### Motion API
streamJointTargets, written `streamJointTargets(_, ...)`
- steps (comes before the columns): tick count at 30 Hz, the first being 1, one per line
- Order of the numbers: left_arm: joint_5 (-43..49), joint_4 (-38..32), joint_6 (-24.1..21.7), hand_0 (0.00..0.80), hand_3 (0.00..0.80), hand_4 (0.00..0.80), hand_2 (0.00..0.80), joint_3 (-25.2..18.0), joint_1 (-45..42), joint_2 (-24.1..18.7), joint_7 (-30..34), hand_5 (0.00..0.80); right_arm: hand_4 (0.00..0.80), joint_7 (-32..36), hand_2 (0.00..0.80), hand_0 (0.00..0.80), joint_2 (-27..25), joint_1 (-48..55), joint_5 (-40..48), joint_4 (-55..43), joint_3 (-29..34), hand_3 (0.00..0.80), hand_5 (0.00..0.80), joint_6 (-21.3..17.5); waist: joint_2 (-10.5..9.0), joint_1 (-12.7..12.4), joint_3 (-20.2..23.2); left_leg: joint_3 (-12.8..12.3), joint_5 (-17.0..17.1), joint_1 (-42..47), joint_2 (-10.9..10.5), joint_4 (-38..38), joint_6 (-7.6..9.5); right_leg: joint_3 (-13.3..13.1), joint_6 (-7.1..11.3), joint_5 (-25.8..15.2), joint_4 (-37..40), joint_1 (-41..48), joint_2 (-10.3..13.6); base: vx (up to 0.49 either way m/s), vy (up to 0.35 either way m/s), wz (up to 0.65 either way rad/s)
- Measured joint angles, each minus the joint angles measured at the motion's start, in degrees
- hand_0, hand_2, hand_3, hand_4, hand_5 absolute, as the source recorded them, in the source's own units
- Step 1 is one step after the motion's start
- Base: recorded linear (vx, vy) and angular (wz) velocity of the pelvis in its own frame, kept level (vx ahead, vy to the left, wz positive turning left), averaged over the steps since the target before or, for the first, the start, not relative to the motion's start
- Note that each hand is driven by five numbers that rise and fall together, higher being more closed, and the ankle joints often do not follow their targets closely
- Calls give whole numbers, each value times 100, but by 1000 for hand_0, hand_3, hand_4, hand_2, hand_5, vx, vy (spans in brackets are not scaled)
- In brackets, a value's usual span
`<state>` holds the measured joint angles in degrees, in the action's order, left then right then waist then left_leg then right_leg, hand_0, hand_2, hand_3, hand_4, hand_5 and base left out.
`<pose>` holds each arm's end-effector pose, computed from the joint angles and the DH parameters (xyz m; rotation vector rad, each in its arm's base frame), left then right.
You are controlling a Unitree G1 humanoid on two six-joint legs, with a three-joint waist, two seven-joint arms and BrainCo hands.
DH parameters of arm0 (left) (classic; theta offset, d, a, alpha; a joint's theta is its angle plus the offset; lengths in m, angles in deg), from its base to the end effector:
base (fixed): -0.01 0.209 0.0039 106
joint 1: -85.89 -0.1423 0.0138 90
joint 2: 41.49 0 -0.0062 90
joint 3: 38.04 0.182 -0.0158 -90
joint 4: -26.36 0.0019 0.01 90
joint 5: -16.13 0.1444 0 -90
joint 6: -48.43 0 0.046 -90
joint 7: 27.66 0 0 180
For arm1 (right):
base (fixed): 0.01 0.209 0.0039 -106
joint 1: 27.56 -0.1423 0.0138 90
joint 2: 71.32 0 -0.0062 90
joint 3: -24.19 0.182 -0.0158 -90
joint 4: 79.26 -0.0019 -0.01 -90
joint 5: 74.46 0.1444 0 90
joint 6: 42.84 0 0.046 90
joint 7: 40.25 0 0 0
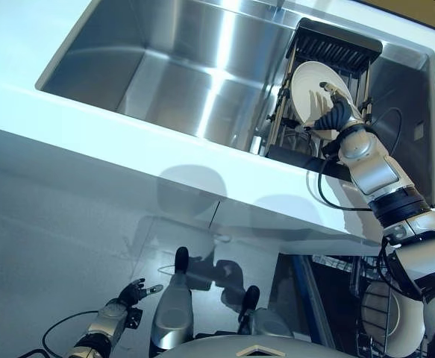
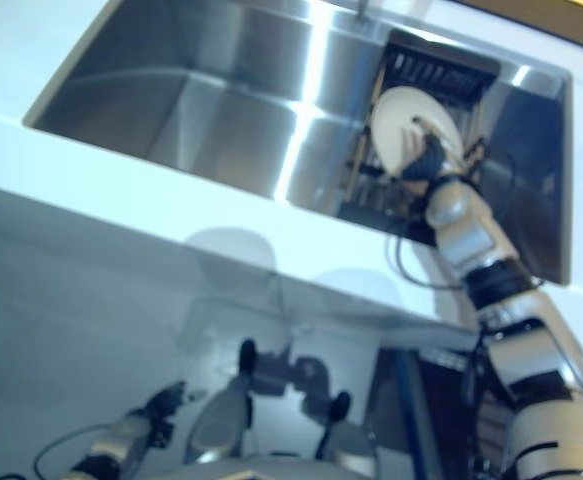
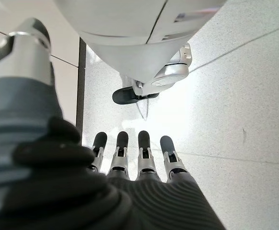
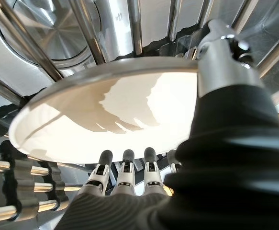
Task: Take plates into dishwasher
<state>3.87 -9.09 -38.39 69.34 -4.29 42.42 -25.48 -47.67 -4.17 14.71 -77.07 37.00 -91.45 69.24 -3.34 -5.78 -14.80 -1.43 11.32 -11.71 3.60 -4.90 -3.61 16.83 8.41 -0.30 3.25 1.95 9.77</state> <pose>0.1139 0.2450 -0.0946 0.2826 1.0520 -0.0141 0.3350 -0.2115 0.1756 -0.9176 0.0346 -0.1445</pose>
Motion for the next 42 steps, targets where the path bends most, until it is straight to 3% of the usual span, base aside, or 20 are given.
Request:
streamJointTargets(9, -51, -62, -7, 0, 0, 0, 0, 119, 33, 103, -1, 0, 0, -182, 0, 0, 63, -184, 111, 80, -17, 0, 0, 317, 155, -34, -146, 7, 9, -35, -14, 2, 9, 0, 3, -1, 33, -10, 2, 0, 0, 0)
streamJointTargets(23, -148, -161, -1, 0, 0, 0, 0, 271, 52, 124, -11, 0, 0, -382, 0, 0, 208, -454, 71, 270, -190, 0, 0, 674, 230, -60, -192, 11, 11, -54, -35, 4, 10, 1, 13, -5, 41, -24, 23, -2, 1, 0)
streamJointTargets(24, -223, -163, -2, 0, 0, 0, 0, 284, 54, 128, -10, 0, 56, -431, 56, 56, 213, -497, 26, 285, -211, 56, 56, 720, 244, -63, -200, 13, 13, -65, -39, 4, 11, 1, 29, -14, 55, -26, 24, 0, 0, 0)
streamJointTargets(25, -238, -175, -4, 0, 0, 0, 0, 290, 54, 134, -10, 0, 0, -472, 0, 0, 213, -537, -32, 294, -211, 0, 0, 768, 263, -69, -211, 18, 17, -82, -44, 5, 15, 3, 33, -17, 60, -38, 27, 0, 0, 0)
streamJointTargets(40, -375, -190, -10, 0, 0, 0, 0, 369, 87, 200, -17, 0, 0, -649, 0, 0, 213, -730, -156, 321, -234, 0, 0, 1029, 343, -127, -262, 44, 38, -128, -84, 4, 2, 14, 45, -25, 108, -45, 48, -2, 2, 1)
streamJointTargets(41, -375, -190, -10, 0, 0, 0, 0, 369, 88, 204, -22, 0, 135, -607, 135, 135, 217, -731, -222, 319, -235, 135, 135, 1082, 343, -130, -262, 51, 38, -124, -84, 4, 2, 14, 45, -25, 107, -38, 47, 0, 0, 0)
streamJointTargets(42, -375, -190, -10, 0, 0, 0, 0, 370, 88, 207, -25, 0, 565, -590, 565, 565, 221, -731, -254, 319, -236, 565, 565, 1098, 343, -132, -262, 52, 39, -123, -84, 5, 2, 14, 45, -25, 106, -35, 47, 0, 0, 0)
